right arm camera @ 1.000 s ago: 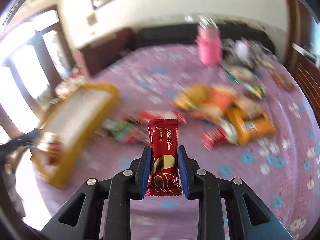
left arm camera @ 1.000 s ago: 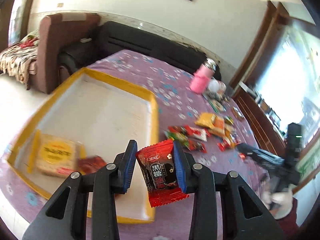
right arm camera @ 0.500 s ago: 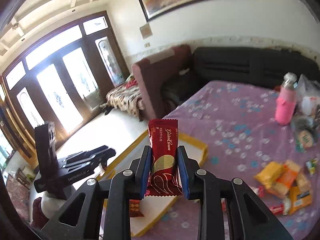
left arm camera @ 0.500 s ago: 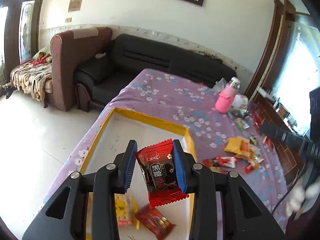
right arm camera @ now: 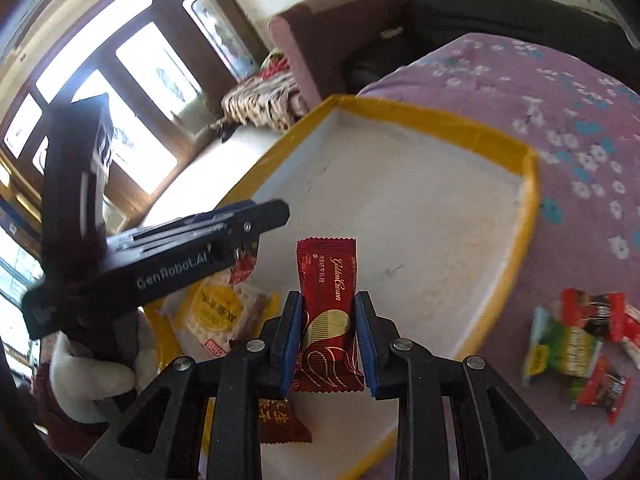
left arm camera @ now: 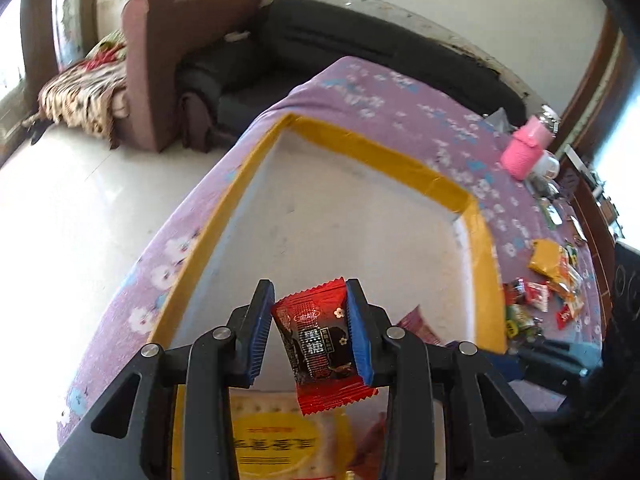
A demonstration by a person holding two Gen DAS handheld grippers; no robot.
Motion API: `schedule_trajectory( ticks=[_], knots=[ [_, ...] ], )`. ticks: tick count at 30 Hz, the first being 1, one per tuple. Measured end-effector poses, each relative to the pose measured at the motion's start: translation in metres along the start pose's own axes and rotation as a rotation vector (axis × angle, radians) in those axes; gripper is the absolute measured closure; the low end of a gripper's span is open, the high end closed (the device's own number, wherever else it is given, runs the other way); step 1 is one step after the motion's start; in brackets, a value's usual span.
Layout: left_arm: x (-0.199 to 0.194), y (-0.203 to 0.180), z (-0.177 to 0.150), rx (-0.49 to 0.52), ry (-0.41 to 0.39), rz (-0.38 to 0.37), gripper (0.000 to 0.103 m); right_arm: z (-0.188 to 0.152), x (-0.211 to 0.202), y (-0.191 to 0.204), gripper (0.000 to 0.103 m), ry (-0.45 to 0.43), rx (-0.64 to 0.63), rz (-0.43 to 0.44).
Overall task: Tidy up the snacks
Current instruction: 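Carry the candy and chocolate bar to the tray and release them, then grasp the green packet with the left tool while the right tool grasps a red candy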
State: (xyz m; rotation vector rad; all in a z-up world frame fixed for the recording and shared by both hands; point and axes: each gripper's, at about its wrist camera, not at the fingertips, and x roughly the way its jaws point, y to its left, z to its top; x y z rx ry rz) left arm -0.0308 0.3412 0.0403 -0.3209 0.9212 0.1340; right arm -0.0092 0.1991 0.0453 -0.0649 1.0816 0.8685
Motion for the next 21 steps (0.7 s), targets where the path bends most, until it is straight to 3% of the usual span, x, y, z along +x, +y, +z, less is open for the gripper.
schedule_trajectory(
  ticks=[6, 10, 14, 15, 18, 21],
  knots=[
    [-0.004, 0.023, -0.001, -0.082, -0.005, -0.06, 0.067, 0.002, 0.023, 0.024, 0.073, 0.015, -0.069, -0.067],
    [-0.02, 0.032, -0.005, -0.122, -0.039, -0.102, 0.067, 0.0, 0.016, 0.03, 0.068, -0.004, -0.058, -0.042],
    [-0.05, 0.03, -0.011, -0.157, -0.107, -0.15, 0.066, -0.006, -0.021, 0.02, 0.066, -0.086, 0.003, -0.032],
    [-0.058, 0.026, -0.013, -0.159, -0.123, -0.172, 0.06, -0.012, -0.036, 0.013, 0.063, -0.123, 0.02, -0.037],
    [-0.084, 0.006, -0.023, -0.137, -0.175, -0.247, 0.047, -0.034, -0.081, -0.019, 0.056, -0.204, 0.097, -0.08],
    [-0.1, -0.018, -0.034, -0.104, -0.2, -0.326, 0.045, -0.058, -0.116, -0.062, 0.056, -0.243, 0.184, -0.166]
  ],
)
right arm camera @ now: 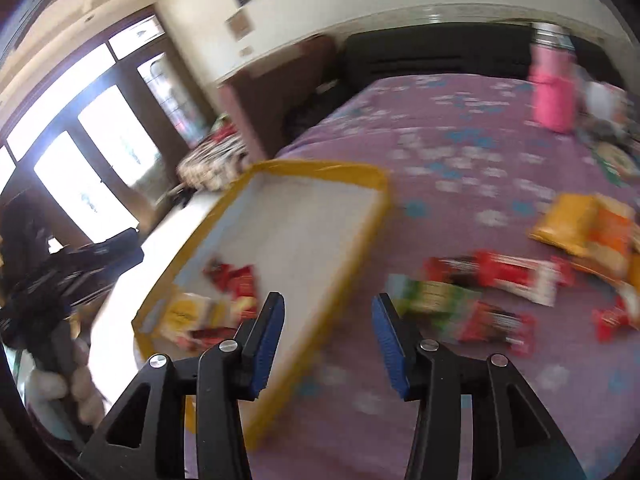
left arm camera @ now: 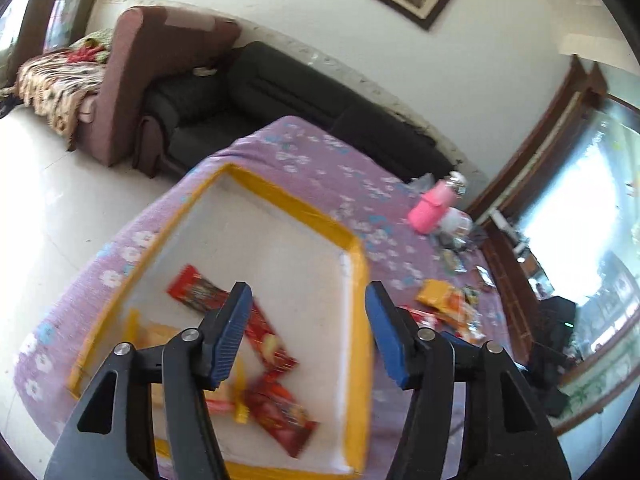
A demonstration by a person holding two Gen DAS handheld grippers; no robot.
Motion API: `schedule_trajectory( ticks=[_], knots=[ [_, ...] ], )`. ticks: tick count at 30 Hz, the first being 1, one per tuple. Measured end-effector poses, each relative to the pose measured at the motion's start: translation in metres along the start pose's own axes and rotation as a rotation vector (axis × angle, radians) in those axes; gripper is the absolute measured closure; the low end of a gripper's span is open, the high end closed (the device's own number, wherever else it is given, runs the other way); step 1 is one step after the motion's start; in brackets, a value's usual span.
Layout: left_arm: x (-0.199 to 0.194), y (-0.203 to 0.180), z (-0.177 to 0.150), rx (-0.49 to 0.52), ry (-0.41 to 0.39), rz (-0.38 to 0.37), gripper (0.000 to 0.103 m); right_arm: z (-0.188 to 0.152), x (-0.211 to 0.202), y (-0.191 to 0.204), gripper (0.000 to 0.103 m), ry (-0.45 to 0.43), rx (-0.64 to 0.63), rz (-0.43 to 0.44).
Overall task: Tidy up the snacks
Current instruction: 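Grasp the green packet with the left tool while the right tool grasps a red candy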
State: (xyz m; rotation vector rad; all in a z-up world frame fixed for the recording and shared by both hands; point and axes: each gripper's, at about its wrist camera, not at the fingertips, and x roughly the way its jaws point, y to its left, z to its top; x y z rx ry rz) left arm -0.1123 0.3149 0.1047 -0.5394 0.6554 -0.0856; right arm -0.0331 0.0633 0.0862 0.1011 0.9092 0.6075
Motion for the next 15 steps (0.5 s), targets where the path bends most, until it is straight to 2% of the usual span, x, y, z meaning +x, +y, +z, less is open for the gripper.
schedule_trajectory(
  ticks=[2, 4, 8, 11, 15],
  knots=[
    [-0.002, -0.018, -0.011, 0.013, -0.005, -0.046, 0.044, -0.005, -0.016, -0.04, 0.054, -0.002, 0.069, -0.068],
    [-0.003, -0.03, -0.023, 0.025, -0.009, -0.058, 0.044, -0.01, -0.029, -0.072, 0.054, -0.011, 0.129, -0.107],
    [0.008, -0.043, -0.045, 0.032, 0.001, -0.025, 0.043, -0.01, -0.028, -0.113, 0.053, 0.009, 0.181, -0.146],
    [0.014, -0.047, -0.051, 0.024, 0.039, -0.01, 0.043, -0.004, -0.012, -0.117, 0.053, 0.034, 0.19, -0.121],
    [0.007, -0.05, -0.052, 0.02, 0.027, -0.001, 0.043, 0.012, 0.02, -0.097, 0.054, 0.068, 0.145, -0.078]
  ],
)
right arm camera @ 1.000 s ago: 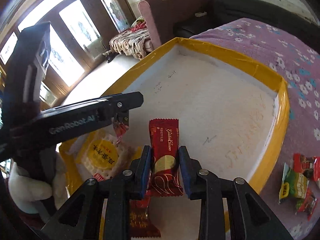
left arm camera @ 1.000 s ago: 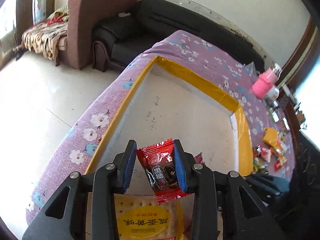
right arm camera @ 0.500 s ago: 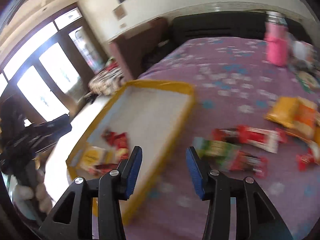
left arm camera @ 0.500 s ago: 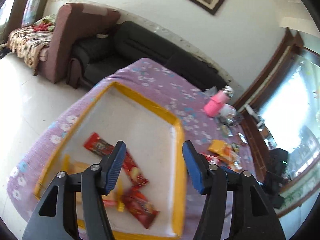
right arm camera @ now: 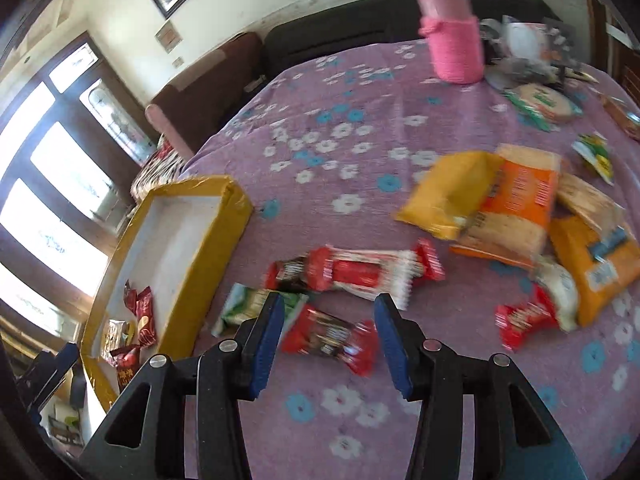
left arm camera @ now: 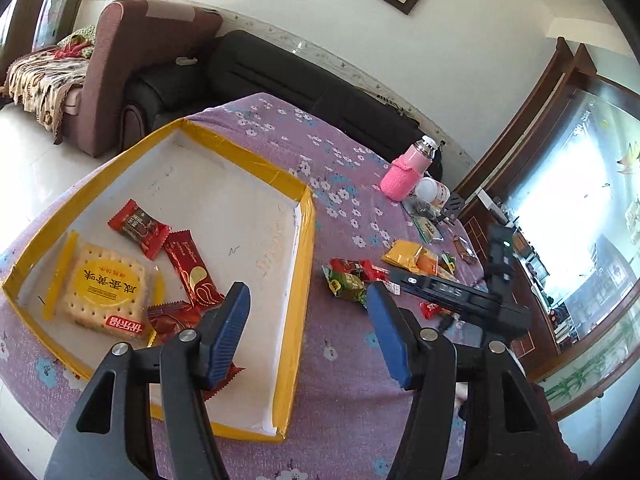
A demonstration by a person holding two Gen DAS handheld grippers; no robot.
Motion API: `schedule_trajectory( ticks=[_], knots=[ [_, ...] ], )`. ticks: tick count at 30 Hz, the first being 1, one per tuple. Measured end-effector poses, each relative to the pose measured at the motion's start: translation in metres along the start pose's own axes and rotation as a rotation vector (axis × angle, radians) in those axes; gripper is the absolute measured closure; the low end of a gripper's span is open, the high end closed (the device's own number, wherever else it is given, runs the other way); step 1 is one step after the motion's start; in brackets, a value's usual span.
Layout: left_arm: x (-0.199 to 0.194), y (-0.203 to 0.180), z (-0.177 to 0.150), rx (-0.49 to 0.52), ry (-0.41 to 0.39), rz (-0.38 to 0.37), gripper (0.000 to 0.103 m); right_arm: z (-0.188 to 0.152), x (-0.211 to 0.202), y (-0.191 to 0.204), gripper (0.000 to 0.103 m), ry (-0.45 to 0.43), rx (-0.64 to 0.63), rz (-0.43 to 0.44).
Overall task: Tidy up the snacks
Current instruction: 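Grasp the green packet with the left tool while the right tool grasps a red candy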
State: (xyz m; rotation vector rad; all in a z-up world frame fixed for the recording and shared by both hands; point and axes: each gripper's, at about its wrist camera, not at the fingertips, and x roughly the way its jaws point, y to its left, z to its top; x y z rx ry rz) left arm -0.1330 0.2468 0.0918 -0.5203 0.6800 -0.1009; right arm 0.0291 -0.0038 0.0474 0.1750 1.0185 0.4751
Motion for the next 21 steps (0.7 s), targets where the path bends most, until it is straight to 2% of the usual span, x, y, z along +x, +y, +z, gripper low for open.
schedule_trajectory(
  ticks=[3, 6, 7, 8, 10, 11, 13, 14, 16, 18, 20, 21],
  knots=[
    [-0.002, -0.002, 0.001, 0.0, -0.011, 0.006, 0.043, 0.01, 0.024, 0.027, 0.054, 0.018, -0.032, 0.033],
    [-0.002, 0.002, -0.003, -0.003, -0.005, 0.005, 0.043, 0.015, 0.048, 0.054, 0.058, 0.038, -0.117, -0.001],
    [-0.001, 0.004, -0.005, -0.001, 0.001, 0.009, 0.043, 0.013, 0.057, 0.062, 0.061, 0.059, -0.149, -0.023],
    [-0.001, 0.005, -0.006, 0.003, 0.009, 0.011, 0.043, 0.009, 0.062, 0.067, 0.069, 0.076, -0.177, -0.028],
    [0.0, 0.009, -0.008, 0.015, 0.021, 0.015, 0.043, -0.001, 0.062, 0.076, 0.071, 0.099, -0.241, -0.013],
    [0.002, 0.01, -0.008, 0.015, 0.028, 0.014, 0.043, -0.008, 0.059, 0.079, 0.071, 0.123, -0.268, 0.013],
    [0.006, 0.012, -0.009, 0.006, 0.04, -0.003, 0.043, -0.023, 0.05, 0.076, 0.071, 0.209, -0.302, 0.122],
    [0.009, 0.013, -0.01, -0.001, 0.046, -0.017, 0.043, -0.029, 0.039, 0.07, 0.072, 0.248, -0.286, 0.206],
    [0.015, 0.012, -0.014, -0.006, 0.065, -0.041, 0.043, -0.031, 0.019, 0.053, 0.069, 0.218, -0.249, 0.234],
    [0.021, 0.007, -0.017, 0.005, 0.09, -0.06, 0.043, -0.027, -0.001, 0.026, 0.059, 0.146, -0.2, 0.162],
    [0.026, 0.0, -0.02, 0.026, 0.105, -0.079, 0.043, -0.024, -0.007, 0.0, 0.056, 0.108, -0.147, 0.042],
    [0.028, -0.005, -0.022, 0.045, 0.114, -0.093, 0.043, -0.024, -0.006, -0.009, 0.056, 0.11, -0.114, 0.028]
  ],
)
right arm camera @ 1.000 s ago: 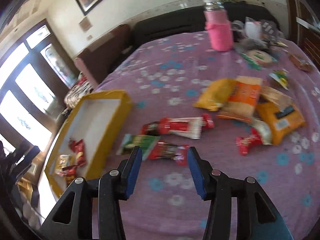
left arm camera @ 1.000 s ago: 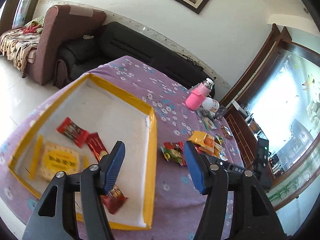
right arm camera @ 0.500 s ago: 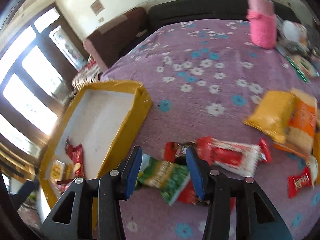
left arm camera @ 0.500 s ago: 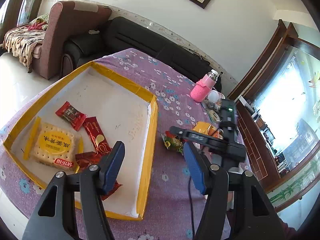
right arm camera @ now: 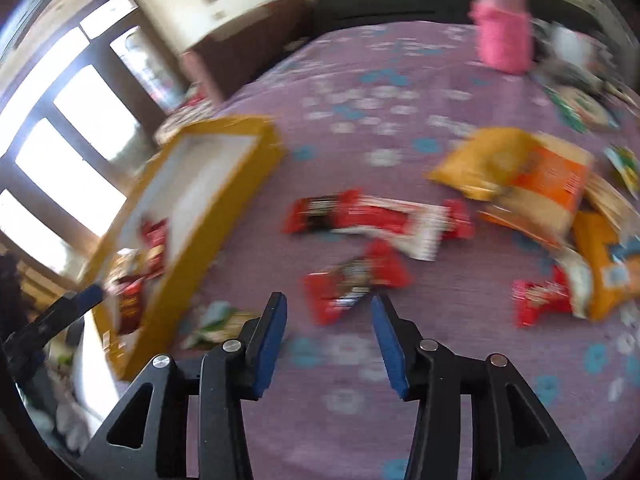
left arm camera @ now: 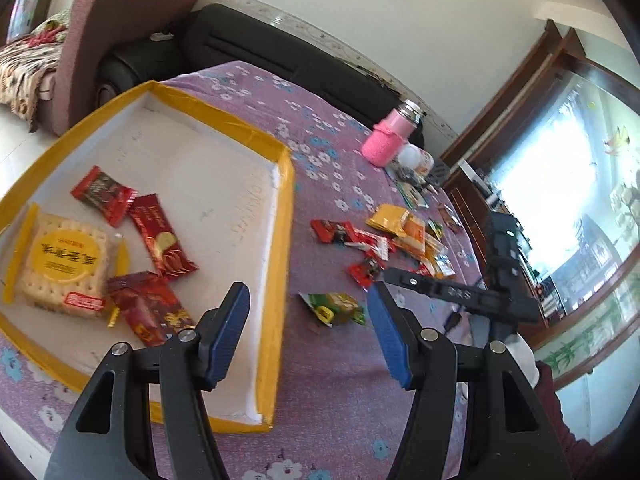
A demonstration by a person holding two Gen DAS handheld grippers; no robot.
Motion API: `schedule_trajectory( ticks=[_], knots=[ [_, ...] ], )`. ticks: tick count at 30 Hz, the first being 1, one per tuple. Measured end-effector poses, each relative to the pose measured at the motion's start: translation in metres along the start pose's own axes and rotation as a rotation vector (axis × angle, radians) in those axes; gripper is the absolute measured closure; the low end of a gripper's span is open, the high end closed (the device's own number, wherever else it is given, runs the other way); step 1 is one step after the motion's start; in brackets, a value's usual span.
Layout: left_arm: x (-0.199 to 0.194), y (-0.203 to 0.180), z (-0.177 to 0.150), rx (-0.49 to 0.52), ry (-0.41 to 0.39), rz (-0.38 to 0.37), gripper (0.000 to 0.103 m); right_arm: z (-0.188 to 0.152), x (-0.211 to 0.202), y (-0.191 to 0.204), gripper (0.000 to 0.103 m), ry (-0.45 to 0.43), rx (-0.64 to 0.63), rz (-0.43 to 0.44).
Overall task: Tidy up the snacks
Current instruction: 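Grasp the green packet with the left tool while the right tool grasps a red candy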
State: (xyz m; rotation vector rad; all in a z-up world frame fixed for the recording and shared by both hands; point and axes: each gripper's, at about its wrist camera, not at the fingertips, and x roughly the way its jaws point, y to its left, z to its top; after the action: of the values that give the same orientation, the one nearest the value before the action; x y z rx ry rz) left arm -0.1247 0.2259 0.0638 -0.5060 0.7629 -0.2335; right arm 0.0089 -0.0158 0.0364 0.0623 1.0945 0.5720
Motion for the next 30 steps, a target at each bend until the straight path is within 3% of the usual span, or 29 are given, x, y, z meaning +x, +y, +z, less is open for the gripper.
schedule_trajectory(
  ticks=[3, 7, 10, 11, 12, 13, 19, 21, 26, 30],
  knots=[
    [0.006, -0.014, -0.004, 0.054, 0.028, -0.018, 0.043, -0.002, 0.014, -0.014, 0.056, 0.023, 0.09, 0.001],
    [0.007, -0.03, -0.011, 0.133, 0.055, -0.009, 0.043, 0.012, 0.025, -0.008, 0.051, -0.014, 0.12, -0.043],
    [0.009, -0.039, -0.014, 0.178, 0.073, -0.007, 0.043, 0.019, 0.039, 0.012, 0.049, -0.03, 0.065, -0.146],
    [0.011, -0.043, -0.014, 0.194, 0.084, -0.002, 0.043, 0.019, 0.041, 0.017, 0.054, -0.032, 0.038, -0.184],
    [0.013, -0.045, -0.015, 0.21, 0.094, 0.0, 0.043, 0.018, 0.043, 0.022, 0.07, -0.035, 0.004, -0.241],
    [0.016, -0.049, -0.015, 0.228, 0.105, 0.0, 0.043, 0.015, 0.044, 0.025, 0.079, -0.039, -0.028, -0.284],
    [0.048, -0.074, -0.011, 0.395, 0.199, 0.009, 0.043, -0.009, 0.017, -0.009, 0.079, -0.095, 0.007, -0.25],
    [0.065, -0.082, -0.009, 0.454, 0.235, 0.024, 0.043, -0.017, 0.004, -0.033, 0.079, -0.132, 0.067, -0.173],
    [0.116, -0.091, -0.01, 0.588, 0.345, 0.164, 0.043, -0.027, -0.012, -0.076, 0.078, -0.209, 0.209, -0.03],
    [0.133, -0.09, -0.022, 0.597, 0.43, 0.191, 0.043, -0.026, -0.011, -0.073, 0.078, -0.212, 0.185, -0.042]
  ],
)
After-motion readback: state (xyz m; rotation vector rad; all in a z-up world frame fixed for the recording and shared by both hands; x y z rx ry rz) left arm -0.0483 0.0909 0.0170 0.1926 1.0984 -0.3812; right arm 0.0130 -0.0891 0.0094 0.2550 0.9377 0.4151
